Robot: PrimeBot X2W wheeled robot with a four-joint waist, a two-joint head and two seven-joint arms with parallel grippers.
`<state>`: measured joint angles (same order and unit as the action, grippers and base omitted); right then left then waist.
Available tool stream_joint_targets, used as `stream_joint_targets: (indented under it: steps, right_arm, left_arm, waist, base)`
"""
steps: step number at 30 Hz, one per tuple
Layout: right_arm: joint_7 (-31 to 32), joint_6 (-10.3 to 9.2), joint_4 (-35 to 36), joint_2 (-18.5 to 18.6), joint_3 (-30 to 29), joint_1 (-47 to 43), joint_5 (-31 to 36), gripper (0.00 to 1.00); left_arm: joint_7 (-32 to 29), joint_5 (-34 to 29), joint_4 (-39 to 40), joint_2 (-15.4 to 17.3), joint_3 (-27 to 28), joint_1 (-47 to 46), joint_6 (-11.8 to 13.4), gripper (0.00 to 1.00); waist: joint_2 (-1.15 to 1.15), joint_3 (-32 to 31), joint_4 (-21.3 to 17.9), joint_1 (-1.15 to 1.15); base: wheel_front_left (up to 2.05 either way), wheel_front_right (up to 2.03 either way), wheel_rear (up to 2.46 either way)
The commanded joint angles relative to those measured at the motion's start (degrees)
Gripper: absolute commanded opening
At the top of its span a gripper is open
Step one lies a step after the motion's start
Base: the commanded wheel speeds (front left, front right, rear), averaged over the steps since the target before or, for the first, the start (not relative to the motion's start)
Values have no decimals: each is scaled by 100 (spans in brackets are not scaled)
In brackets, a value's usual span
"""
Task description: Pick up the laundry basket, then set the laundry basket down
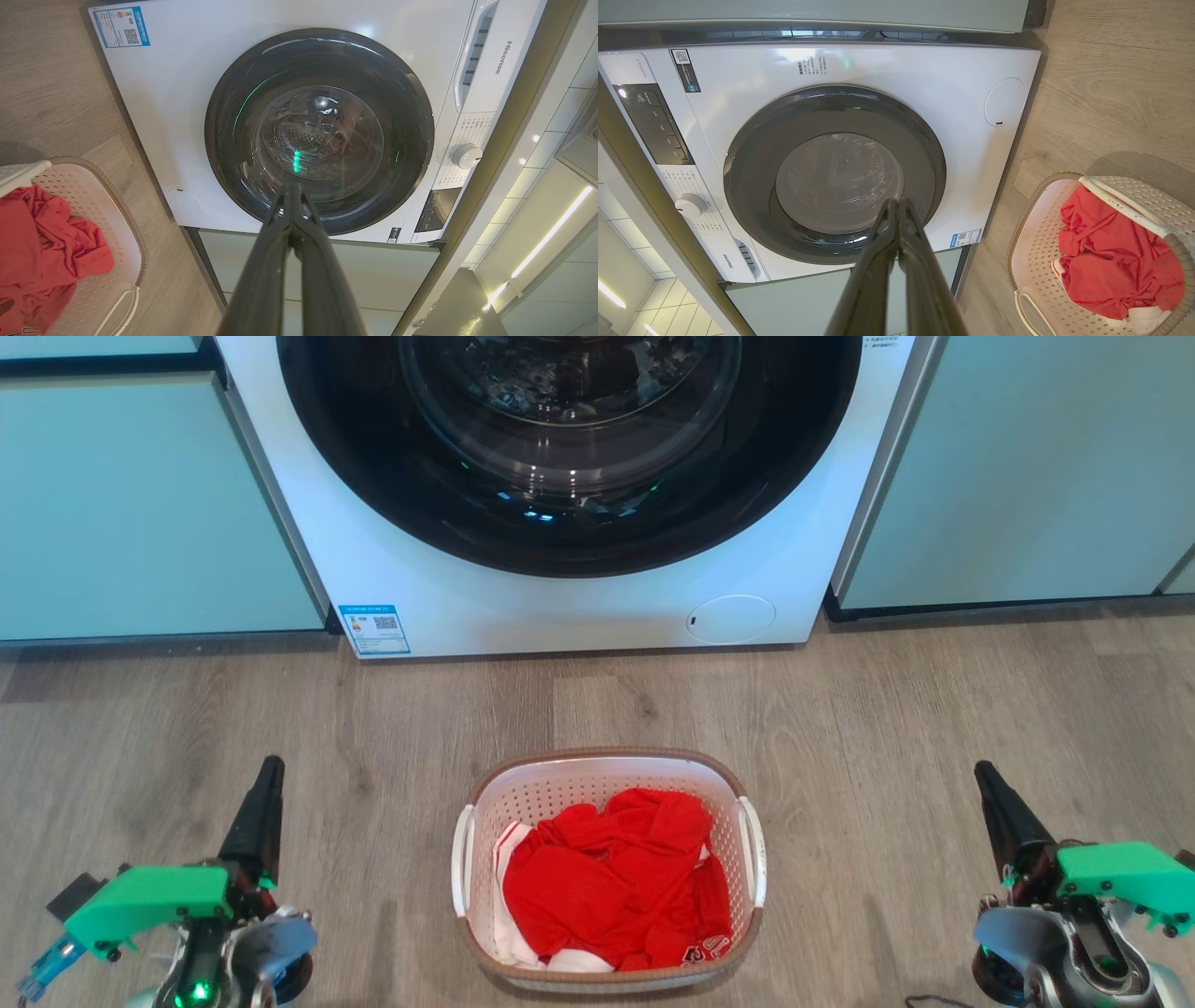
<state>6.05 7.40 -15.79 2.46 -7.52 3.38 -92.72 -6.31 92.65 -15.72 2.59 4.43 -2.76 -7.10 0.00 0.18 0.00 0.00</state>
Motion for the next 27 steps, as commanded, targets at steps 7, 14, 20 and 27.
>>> stream_joint_targets:
  steps: [7,14,20,27]
  right_arm:
    - [42,9,177,42,102,281,53,0]
    - [42,9,177,42,102,281,53,0]
    - [42,9,177,42,102,281,53,0]
    - [42,9,177,42,102,281,53,0]
  left_arm:
    - [-16,-47,169,29,206,-342,-39,0]
    - [-16,-47,169,29,206,-342,-39,0]
    - [-16,-47,169,29,206,-342,-39,0]
    - [-16,-47,169,29,206,-342,-39,0]
  waist:
    - [0,0,0,0]
    - [0,0,0,0]
    - [0,0,0,0]
    - [0,0,0,0]
  base:
    - [0,0,0]
    - [0,0,0]
    - [0,0,0]
    - [0,0,0]
